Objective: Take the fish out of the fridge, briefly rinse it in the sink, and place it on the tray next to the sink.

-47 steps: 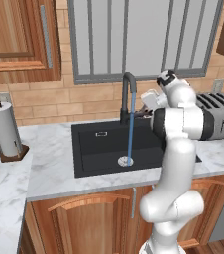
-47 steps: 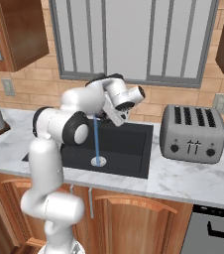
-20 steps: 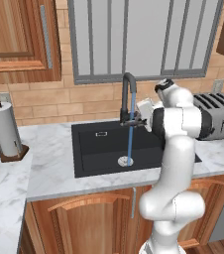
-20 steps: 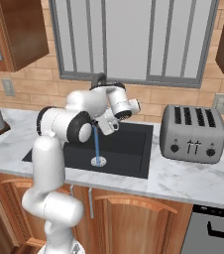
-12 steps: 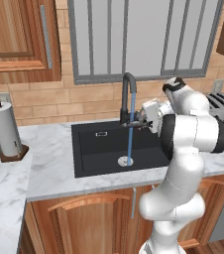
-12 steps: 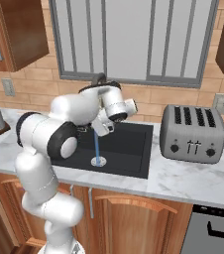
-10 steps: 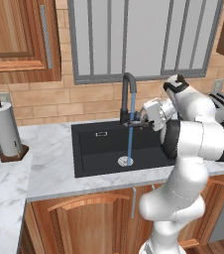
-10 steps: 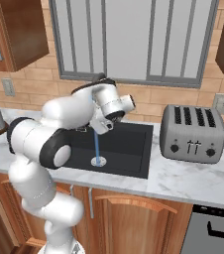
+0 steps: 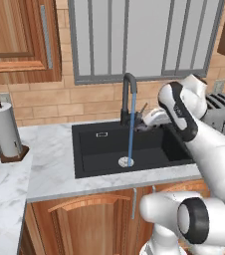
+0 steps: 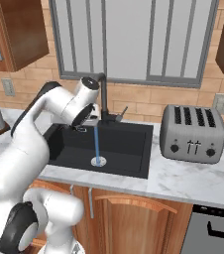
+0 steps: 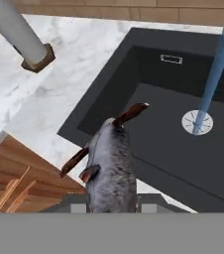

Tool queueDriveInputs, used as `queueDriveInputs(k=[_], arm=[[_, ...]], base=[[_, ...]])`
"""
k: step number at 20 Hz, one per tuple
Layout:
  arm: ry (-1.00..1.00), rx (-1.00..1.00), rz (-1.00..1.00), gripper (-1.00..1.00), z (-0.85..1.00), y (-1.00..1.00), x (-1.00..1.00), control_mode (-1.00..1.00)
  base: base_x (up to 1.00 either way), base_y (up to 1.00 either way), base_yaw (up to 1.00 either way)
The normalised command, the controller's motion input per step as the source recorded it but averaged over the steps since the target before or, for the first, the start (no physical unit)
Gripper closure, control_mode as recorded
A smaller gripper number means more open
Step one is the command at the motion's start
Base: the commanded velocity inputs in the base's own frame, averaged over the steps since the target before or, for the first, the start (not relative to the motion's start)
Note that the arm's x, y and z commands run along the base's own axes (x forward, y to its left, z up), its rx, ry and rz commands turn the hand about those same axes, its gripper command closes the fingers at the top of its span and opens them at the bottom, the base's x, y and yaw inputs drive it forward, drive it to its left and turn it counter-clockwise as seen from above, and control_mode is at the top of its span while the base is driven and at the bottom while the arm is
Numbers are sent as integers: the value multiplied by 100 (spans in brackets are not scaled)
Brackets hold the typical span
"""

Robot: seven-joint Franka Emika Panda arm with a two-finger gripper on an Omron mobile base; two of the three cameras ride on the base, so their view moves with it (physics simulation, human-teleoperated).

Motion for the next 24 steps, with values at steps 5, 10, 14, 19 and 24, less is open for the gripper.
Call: queueDriveInputs(k=[5,10,14,19,24], arm=[[-41,-51,-7,100,28,0,-100,-100],[-45,-25,-6,100,5,2,-77,-100],[0,1,0,100,-4,-1,-25,-100],[-1,0,0,100,-5,-4,-20,100],[0,0,0,100,0,0,0,100]], base=[[0,0,0],[0,0,0],[0,0,0],[-80,-41,0],[-100,-84,-7]])
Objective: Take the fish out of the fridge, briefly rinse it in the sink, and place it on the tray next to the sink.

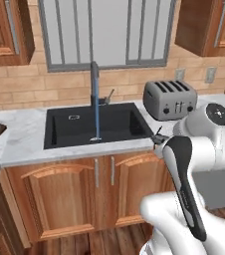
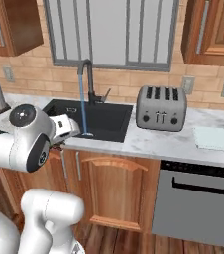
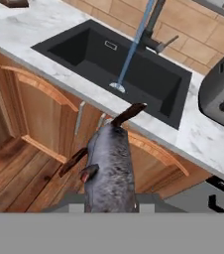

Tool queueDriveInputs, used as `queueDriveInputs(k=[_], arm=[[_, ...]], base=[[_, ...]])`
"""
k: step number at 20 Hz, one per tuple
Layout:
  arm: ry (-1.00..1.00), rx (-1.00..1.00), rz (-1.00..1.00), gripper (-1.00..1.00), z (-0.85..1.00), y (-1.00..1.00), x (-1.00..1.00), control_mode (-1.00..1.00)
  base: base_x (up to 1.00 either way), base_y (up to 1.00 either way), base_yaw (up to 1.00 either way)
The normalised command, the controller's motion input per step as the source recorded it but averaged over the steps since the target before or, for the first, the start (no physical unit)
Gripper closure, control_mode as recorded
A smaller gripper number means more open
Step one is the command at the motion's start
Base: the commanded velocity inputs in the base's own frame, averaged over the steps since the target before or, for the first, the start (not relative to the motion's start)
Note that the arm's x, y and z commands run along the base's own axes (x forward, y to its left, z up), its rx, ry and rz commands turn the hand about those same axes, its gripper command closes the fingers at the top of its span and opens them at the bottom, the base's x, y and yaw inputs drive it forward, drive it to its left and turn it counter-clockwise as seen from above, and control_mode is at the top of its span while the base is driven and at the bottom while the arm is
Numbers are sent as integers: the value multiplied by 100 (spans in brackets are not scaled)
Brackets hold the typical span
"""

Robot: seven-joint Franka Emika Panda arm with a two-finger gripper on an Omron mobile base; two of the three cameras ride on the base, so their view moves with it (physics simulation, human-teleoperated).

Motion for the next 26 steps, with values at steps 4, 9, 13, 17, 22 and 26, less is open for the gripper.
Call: queueDriveInputs(k=[4,9,13,17,22,26], arm=[[0,0,0,100,0,0,0,100],[0,0,0,100,0,0,0,100],[0,0,0,100,0,0,0,100],[0,0,0,100,0,0,0,100],[0,0,0,100,0,0,0,100],[0,0,0,100,0,0,0,100]], base=[[-72,-100,-9],[-11,-100,-9],[29,-100,-3],[91,-100,0],[100,-80,0],[100,-57,0]])
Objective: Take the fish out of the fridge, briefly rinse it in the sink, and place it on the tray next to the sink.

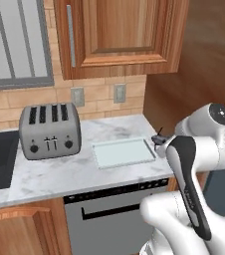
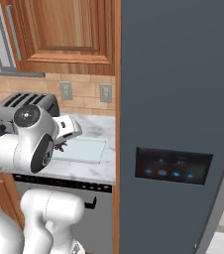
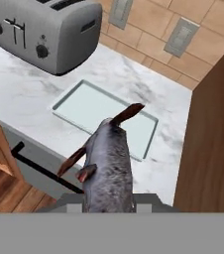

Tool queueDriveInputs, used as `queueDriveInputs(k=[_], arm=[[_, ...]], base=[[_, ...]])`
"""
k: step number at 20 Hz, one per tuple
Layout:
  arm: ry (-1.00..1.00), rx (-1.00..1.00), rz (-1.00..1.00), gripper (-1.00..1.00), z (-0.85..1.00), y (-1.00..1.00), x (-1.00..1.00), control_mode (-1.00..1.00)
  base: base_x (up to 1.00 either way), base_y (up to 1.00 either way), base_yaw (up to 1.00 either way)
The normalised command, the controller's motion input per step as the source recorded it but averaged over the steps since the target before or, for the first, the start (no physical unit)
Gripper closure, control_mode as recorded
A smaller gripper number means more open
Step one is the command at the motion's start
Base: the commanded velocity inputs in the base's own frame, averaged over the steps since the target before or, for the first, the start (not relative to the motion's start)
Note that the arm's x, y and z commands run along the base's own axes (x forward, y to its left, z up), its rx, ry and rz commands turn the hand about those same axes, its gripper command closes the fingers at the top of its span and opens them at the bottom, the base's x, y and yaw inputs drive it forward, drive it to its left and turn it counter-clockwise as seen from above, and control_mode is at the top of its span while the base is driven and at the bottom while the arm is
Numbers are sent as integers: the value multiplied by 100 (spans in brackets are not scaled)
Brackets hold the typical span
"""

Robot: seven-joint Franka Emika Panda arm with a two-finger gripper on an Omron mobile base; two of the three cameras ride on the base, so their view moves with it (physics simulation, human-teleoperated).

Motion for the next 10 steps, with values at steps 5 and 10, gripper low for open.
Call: queueDriveInputs(k=[5,10], arm=[[0,0,0,100,-20,-8,77,-100],[3,0,-1,100,-33,47,100,-100]], base=[[20,-8,0],[0,0,0]])
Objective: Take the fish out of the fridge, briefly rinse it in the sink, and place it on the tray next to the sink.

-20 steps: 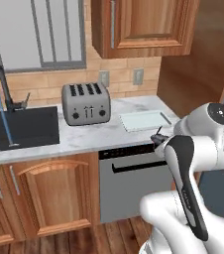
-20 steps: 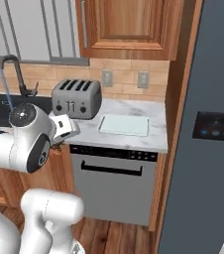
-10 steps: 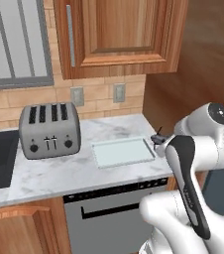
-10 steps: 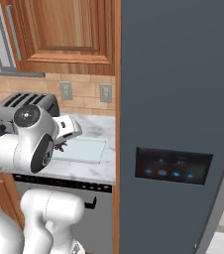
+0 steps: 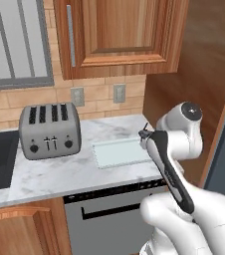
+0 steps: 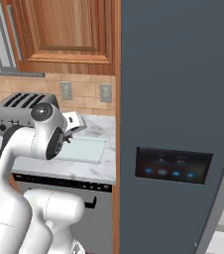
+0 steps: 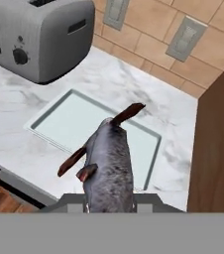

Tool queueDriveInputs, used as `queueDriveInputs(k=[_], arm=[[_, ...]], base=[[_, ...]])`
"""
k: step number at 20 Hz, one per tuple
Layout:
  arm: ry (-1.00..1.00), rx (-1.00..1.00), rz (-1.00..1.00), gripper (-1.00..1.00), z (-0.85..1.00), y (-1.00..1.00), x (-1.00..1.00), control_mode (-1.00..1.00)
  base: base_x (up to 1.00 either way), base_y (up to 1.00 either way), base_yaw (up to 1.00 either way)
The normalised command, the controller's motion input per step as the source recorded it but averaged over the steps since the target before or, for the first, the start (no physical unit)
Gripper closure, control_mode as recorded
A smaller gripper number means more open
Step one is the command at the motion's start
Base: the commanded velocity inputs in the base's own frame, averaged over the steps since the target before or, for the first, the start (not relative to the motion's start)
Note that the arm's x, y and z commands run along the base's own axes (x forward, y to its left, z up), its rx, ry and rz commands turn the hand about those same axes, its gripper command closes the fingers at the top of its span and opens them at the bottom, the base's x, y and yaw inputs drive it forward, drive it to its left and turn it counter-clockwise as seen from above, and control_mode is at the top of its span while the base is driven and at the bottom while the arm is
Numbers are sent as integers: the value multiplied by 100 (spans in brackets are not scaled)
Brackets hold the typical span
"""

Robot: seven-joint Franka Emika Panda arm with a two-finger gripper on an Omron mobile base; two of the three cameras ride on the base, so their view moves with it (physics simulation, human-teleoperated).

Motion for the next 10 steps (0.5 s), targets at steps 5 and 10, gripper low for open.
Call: queueDriveInputs(k=[5,10], arm=[[14,1,0,100,-23,46,75,-100],[10,0,2,100,-47,20,34,-100]], base=[[0,0,0],[0,0,0]])
